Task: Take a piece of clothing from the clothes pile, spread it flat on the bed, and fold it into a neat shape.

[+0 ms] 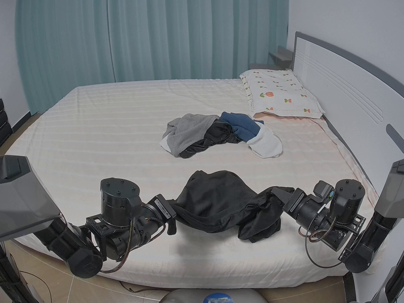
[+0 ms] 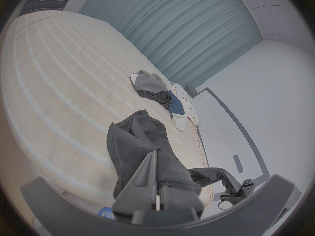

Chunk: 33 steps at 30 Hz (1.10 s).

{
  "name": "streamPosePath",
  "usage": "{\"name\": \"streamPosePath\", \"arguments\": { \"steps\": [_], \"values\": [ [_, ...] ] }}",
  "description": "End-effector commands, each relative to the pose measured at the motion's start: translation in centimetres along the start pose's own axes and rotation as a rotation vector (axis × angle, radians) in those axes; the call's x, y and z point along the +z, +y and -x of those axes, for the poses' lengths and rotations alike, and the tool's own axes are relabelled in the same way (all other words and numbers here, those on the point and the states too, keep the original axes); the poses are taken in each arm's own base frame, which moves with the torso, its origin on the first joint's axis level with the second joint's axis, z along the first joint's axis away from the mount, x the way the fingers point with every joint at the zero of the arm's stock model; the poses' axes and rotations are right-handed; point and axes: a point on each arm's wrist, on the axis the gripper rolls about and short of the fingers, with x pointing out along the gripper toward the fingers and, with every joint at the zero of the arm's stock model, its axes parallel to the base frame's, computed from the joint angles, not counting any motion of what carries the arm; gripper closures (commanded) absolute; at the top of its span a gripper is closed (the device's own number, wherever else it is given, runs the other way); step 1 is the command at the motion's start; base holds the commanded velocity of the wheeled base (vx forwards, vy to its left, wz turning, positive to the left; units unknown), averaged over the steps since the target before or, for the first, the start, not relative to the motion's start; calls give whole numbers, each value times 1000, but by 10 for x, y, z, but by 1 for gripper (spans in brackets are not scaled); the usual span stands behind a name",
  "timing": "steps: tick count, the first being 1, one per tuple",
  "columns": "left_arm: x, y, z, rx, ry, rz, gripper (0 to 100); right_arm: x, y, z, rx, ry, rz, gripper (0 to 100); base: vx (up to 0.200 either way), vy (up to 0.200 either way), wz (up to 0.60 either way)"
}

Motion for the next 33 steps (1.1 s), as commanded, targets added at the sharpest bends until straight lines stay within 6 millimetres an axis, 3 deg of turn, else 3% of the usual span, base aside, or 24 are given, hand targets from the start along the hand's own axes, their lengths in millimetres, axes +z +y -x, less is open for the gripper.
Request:
{"name": "streamPosePath", "arguments": {
  "steps": [1, 12, 19, 33],
  "values": [
    [-2, 0, 2, -5, -4, -15, 100, -1, -2, -1, -2, 2, 0, 100, 0, 0, 0],
    [0, -1, 5, -39, -34, -4, 100, -1, -2, -1, -8, -7, 6, 100, 0, 0, 0],
    [13, 8, 9, -21, -65, 20, 100, -1, -2, -2, -13, -7, 8, 100, 0, 200, 0],
    [19, -3, 31, -72, -85, 19, 100, 2, -4, -1, -21, -24, 9, 100, 0, 200, 0]
  ]
}}
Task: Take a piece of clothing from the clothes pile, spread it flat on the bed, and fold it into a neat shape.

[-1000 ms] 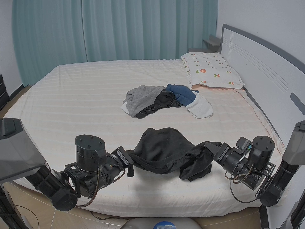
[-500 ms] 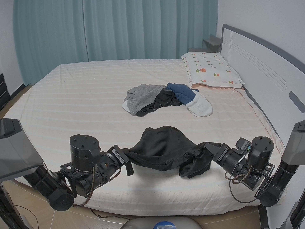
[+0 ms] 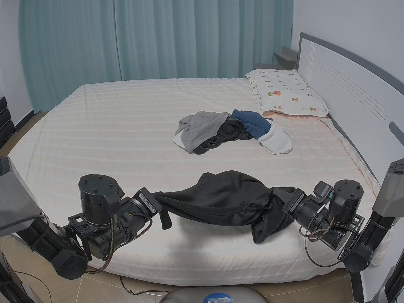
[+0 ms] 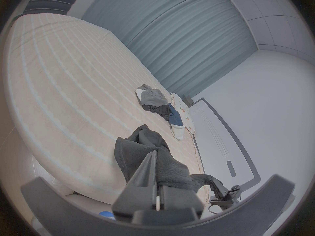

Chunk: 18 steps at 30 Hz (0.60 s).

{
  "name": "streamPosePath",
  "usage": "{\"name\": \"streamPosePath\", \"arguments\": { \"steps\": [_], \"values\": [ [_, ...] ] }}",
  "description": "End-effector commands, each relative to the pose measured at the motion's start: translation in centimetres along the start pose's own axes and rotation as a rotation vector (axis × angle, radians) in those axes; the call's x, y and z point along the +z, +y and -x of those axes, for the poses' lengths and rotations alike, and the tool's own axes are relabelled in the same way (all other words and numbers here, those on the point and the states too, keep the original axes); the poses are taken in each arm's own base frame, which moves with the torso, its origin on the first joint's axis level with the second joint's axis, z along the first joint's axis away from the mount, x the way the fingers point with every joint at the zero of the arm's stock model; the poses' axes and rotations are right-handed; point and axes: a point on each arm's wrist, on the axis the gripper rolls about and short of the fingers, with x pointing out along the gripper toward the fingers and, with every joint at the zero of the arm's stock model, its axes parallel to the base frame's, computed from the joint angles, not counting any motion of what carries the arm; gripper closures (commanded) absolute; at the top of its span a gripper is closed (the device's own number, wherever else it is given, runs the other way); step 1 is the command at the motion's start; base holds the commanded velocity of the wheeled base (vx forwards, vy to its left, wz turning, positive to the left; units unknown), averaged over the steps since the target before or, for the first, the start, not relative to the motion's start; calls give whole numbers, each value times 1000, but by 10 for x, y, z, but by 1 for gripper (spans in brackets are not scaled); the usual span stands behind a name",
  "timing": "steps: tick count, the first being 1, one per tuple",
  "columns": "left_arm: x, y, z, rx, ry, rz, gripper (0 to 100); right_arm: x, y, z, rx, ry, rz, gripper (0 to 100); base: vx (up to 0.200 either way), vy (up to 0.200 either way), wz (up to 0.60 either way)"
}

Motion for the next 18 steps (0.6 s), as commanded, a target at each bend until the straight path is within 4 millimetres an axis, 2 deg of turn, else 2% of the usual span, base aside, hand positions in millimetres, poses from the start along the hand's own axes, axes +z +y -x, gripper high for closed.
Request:
{"name": "streamPosePath", "arguments": {
  "steps": [1, 10, 18],
  "values": [
    [4, -6, 9, -28, -13, 1, 100, 2, 2, 1, 9, -14, 3, 100, 0, 200, 0],
    [-1, 0, 1, 0, 0, -5, 100, 2, 5, 0, 16, -25, 23, 100, 0, 200, 0],
    [4, 3, 1, 13, -11, -55, 100, 8, 10, 1, 10, -74, 39, 100, 0, 200, 0]
  ]
}}
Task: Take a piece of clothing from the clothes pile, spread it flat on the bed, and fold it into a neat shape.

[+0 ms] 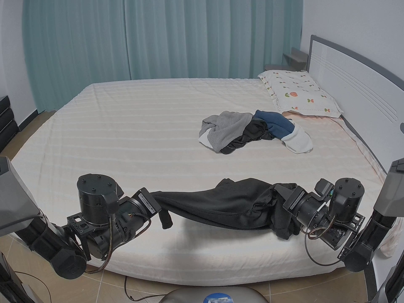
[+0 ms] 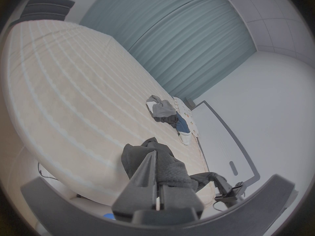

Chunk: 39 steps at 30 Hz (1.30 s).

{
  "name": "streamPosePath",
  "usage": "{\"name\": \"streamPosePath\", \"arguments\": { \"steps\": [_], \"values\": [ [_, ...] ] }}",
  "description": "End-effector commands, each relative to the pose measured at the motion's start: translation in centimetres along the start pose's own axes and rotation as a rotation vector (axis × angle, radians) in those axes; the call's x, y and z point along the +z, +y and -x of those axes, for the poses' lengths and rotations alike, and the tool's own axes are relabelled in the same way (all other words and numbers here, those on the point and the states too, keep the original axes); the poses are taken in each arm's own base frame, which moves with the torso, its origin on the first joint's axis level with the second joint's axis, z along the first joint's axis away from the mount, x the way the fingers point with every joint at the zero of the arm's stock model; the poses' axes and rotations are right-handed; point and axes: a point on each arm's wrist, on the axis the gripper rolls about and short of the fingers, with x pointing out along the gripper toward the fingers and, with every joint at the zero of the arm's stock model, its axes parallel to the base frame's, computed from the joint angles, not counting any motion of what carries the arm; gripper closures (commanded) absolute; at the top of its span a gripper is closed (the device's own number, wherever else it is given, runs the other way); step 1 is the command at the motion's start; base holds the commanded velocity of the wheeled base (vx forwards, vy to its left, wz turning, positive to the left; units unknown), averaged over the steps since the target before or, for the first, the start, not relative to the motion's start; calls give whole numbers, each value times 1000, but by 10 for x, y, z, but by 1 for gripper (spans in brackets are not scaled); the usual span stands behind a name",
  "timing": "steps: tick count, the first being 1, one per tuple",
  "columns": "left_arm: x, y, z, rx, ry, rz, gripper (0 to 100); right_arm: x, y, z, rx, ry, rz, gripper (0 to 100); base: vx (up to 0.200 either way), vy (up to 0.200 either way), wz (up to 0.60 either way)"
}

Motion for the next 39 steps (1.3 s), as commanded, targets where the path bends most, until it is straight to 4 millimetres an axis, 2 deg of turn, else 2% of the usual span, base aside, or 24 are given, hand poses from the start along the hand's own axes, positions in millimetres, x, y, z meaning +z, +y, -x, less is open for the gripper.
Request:
{"name": "streamPosePath", "arguments": {
  "steps": [1, 6, 39],
  "values": [
    [1, 3, -1, 12, -5, -17, 100, 8, 6, 3, 18, -46, 3, 100, 0, 200, 0],
    [4, 3, -1, 13, -13, -17, 100, 14, 11, 6, 36, -72, -3, 100, 0, 200, 0],
    [-7, 15, -14, 72, 35, -27, 100, 10, 6, 1, 16, -58, -7, 100, 0, 200, 0]
  ]
}}
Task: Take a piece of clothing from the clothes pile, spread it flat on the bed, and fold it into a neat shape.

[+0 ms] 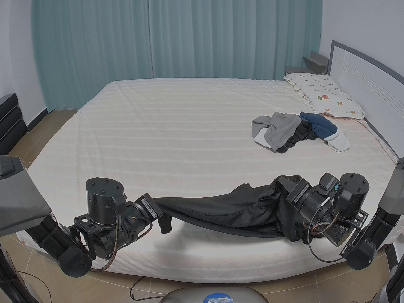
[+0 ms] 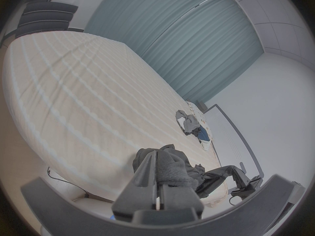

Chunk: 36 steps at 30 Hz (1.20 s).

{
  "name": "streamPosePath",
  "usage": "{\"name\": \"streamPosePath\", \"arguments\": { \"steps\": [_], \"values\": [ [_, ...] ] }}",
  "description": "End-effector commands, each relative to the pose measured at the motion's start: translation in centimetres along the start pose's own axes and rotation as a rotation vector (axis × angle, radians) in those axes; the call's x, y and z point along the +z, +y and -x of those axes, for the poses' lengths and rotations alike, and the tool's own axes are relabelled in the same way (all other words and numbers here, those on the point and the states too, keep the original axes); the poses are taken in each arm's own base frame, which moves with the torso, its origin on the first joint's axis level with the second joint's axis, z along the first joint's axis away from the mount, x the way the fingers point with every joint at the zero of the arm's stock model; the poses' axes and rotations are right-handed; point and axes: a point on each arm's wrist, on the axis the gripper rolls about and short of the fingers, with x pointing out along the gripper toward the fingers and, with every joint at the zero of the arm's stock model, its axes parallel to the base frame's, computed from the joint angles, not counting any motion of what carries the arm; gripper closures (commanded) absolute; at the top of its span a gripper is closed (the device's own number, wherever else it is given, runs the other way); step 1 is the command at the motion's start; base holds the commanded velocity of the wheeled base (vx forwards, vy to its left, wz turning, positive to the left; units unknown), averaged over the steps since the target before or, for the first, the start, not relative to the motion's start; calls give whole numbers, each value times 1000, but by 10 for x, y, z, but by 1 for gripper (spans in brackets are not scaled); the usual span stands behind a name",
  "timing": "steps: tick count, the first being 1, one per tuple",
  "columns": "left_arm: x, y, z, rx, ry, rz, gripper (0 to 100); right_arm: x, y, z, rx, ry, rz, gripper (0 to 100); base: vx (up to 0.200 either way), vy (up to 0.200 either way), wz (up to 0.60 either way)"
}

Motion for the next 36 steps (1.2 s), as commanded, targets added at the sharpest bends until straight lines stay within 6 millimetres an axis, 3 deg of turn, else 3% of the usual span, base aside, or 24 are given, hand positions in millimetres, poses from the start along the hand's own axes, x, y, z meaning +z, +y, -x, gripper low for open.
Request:
{"name": "streamPosePath", "arguments": {
  "steps": [1, 12, 16, 24, 26, 27, 31, 33, 36],
  "values": [
    [-1, 1, -1, 5, 4, 0, 100, 0, 0, 0, 5, -2, 1, 100, 0, 0, 0],
    [-2, 2, -1, 8, 5, -1, 100, -1, 4, 2, 25, 9, 3, 100, 0, 0, 0],
    [2, -1, 5, -7, -8, -2, 100, 8, 13, 8, 60, -23, 6, 100, -200, 0, 0],
    [24, -19, 40, -89, -86, -78, 100, 46, 46, 37, 183, -171, 128, 100, -200, 0, 0],
    [27, -23, 45, -102, -97, -76, 100, 47, 51, 45, 197, -177, 143, 100, 0, 0, 0],
    [34, -28, 54, -112, -113, -71, 100, 52, 60, 61, 222, -192, 147, 100, 0, 0, 0],
    [49, -35, 62, -127, -163, -70, 100, 72, 77, 75, 251, -245, 166, 100, 0, 0, 0],
    [70, -47, 73, -161, -235, -60, 100, 105, 103, 91, 294, -328, 178, 100, 0, 0, 0],
    [91, -60, 81, -157, -272, -60, 100, 138, 130, 113, 327, -373, 167, 100, 0, 0, 0]
  ]
}}
